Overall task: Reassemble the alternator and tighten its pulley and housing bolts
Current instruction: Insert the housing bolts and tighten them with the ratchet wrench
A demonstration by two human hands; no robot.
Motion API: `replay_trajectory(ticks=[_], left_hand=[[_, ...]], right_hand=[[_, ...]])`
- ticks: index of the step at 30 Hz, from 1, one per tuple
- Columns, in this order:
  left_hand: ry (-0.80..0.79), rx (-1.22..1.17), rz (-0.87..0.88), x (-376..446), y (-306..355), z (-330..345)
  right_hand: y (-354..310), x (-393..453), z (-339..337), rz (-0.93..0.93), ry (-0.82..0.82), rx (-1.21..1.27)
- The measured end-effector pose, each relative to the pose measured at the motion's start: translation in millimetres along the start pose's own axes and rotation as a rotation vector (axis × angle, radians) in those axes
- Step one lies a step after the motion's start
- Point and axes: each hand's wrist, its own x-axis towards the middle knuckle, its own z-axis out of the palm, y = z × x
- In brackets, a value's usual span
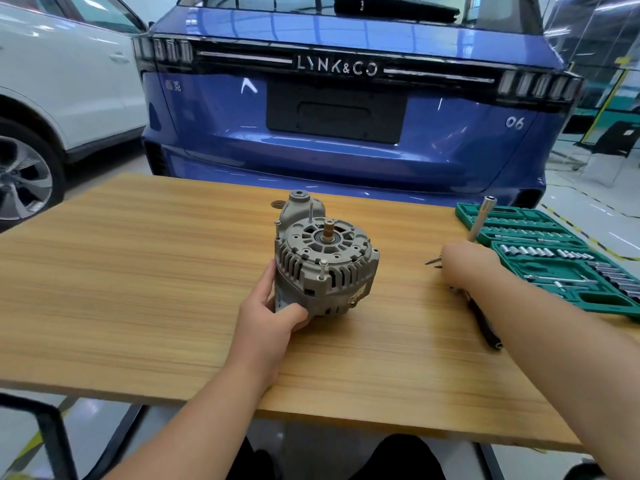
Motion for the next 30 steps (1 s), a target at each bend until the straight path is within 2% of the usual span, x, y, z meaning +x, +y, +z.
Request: replay_trajectory(ticks=[8, 13, 17, 19, 22, 27, 28, 30], left_hand=[[0.021, 0.038, -0.007, -0.5, -1.7, 1.3], [0.057, 0.097, 0.033, -2.6, -1.0, 2.3], [0.104, 0.073, 0.042, -2.8, -4.9, 1.4], [0.181, 0.048, 0.030, -2.0, -7.2, 1.8], [0.294, 0.117, 0.039, -1.0, -7.1, 3.5], [0.532, 0.149, 0.036, 4.1, 1.9, 5.9], [0.539, 0.144, 0.034, 5.0, 2.4, 6.0], [0.455, 0.186, 0.051, 4.4, 0.9, 6.9]], right_hand=[[-10.3, 0.9, 5.1, -0.090, 0.011, -0.083], [-23.5, -9.0, -2.5, -0.318, 0.061, -0.155], [-44.2, -31.4, -3.9, -0.438, 0.065, 0.069], [-51.5, -45.1, -1.2, -0.501, 0.054, 0.210], [-53.7, -61.1, 0.4, -0.574, 0.050, 0.278], [-47.5, -81.6, -1.5, -0.508, -0.066, 0.281], [-47.6, -85.9, -0.4, -0.483, -0.070, 0.272], [-49.0, -94.0, 2.9, -0.436, -0.068, 0.290]])
